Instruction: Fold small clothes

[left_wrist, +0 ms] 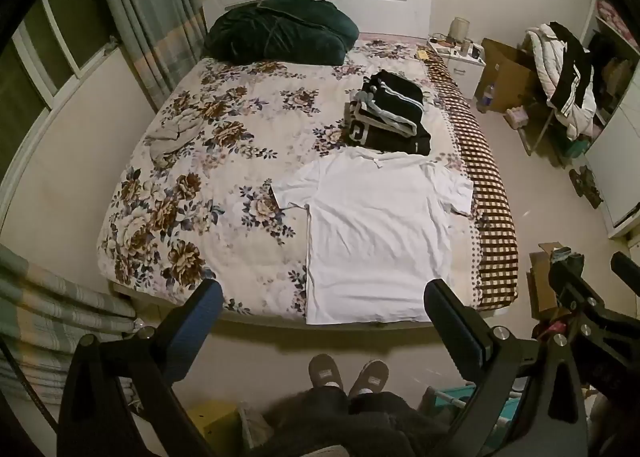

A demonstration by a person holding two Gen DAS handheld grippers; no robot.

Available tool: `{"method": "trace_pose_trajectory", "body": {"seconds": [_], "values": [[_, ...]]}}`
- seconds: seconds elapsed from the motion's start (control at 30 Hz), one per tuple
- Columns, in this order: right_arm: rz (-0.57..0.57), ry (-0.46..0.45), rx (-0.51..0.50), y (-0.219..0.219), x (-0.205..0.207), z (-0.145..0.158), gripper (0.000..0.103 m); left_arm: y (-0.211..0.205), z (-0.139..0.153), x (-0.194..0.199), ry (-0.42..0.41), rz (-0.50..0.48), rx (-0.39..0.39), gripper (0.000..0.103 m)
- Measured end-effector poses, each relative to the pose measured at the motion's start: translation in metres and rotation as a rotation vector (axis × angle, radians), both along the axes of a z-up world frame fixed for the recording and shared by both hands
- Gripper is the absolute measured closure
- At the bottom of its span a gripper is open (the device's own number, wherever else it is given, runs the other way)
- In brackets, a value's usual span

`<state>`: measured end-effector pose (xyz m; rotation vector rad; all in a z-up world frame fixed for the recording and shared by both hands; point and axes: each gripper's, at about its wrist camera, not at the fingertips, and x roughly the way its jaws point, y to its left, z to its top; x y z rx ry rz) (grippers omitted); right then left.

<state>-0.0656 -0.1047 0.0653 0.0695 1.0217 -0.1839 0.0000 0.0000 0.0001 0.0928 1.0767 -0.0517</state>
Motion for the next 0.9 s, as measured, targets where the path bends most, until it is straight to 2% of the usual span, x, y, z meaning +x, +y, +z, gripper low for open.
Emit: {"method": "trace_pose_trajectory", "body": {"seconds": [0.9], "values": [[0.0, -0.01, -0.001, -0.0036, -0.0058, 0.0079, 0.0, -0.0001, 0.0001, 0.0001, -0.012, 0.001, -0.002, 0.0]]}}
